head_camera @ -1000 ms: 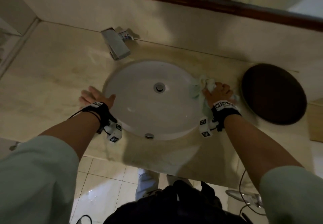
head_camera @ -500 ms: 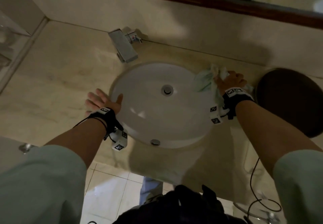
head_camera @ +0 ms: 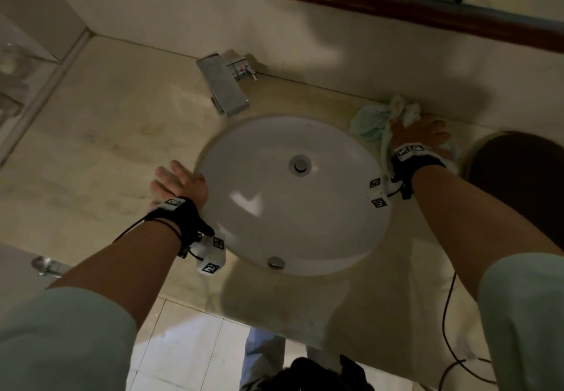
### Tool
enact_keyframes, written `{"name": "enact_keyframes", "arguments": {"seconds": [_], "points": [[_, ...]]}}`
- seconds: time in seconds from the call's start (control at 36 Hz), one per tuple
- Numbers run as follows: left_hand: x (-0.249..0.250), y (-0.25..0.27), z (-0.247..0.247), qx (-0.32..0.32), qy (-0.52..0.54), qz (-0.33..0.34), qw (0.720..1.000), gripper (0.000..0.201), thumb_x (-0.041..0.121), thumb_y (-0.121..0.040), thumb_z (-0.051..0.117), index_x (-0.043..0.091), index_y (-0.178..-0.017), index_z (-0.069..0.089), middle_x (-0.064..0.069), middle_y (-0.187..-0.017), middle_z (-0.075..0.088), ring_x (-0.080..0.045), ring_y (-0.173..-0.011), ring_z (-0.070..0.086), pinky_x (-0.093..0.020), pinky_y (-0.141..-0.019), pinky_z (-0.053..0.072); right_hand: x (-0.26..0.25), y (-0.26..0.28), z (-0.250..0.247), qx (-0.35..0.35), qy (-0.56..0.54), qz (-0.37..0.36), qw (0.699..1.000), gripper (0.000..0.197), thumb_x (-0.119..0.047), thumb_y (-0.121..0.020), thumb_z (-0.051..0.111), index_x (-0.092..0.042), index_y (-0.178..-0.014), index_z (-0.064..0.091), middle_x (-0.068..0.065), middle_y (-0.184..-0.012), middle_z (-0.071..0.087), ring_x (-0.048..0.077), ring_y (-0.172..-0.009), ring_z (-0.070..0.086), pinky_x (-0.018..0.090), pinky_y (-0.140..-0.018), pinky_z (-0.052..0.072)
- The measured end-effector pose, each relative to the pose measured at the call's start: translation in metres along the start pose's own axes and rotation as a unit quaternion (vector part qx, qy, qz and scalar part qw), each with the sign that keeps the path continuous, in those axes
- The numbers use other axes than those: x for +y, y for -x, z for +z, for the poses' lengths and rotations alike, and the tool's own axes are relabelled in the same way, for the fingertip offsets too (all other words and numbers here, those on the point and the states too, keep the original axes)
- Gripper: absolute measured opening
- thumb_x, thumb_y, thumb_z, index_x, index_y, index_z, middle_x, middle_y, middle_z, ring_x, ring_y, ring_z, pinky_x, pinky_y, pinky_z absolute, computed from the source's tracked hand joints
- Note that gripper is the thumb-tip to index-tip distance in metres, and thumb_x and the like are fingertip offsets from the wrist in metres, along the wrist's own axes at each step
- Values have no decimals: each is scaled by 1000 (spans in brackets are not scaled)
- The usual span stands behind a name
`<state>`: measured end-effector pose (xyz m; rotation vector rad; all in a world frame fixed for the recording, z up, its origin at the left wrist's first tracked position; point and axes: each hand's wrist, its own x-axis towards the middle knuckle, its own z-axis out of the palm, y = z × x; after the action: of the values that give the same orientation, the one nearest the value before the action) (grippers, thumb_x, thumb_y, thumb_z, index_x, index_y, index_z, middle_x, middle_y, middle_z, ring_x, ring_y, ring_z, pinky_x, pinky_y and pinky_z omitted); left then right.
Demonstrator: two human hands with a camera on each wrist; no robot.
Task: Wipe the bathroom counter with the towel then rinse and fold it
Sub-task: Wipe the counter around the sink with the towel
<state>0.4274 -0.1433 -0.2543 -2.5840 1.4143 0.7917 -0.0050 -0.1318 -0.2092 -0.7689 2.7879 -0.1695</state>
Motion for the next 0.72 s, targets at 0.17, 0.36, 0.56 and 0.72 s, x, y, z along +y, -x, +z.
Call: {"name": "enact_keyframes", "arguments": {"seconds": [0.17, 0.36, 0.56, 0.72], "points": [[4, 9, -7, 10, 6, 29, 1000, 75, 60, -95, 25, 17, -152, 1, -14, -159, -10, -43, -143, -8, -56, -115, -2, 2, 10, -5, -18, 27, -48, 998, 80, -67, -92, 25, -21, -153, 1, 10, -159, 10, 36, -142, 16, 72, -103, 15], [5, 8, -6, 5, -8, 19, 1000, 92, 76, -85, 21, 18, -152, -3, -14, -158, -12, -45, -143, -8, -59, -114, -2, 4, 16, -14, -33, 51, -88, 994, 77, -81, -74, 33, -44, -140, 19, 8, -148, 25, 42, -130, 31, 74, -96, 20], [6, 14, -7, 12, 8, 26, 1000, 96, 80, -81, 23, 21, -153, -1, -12, -159, -10, -43, -143, -8, -59, -114, -3, 12, 14, -26, -87, 45, -129, 987, 65, -70, -83, 37, -44, -140, 20, 6, -152, 20, 43, -135, 20, 70, -102, 21], [3, 13, -16, -20, -25, 30, 999, 103, 88, -74, 16, 23, -152, -4, -9, -159, -14, -39, -144, -10, -57, -115, -3, 35, 52, -15, -69, 79, -188, 977, 59, -67, -82, 40, -40, -133, 29, 10, -132, 34, 42, -116, 38, 62, -94, 34]]}}
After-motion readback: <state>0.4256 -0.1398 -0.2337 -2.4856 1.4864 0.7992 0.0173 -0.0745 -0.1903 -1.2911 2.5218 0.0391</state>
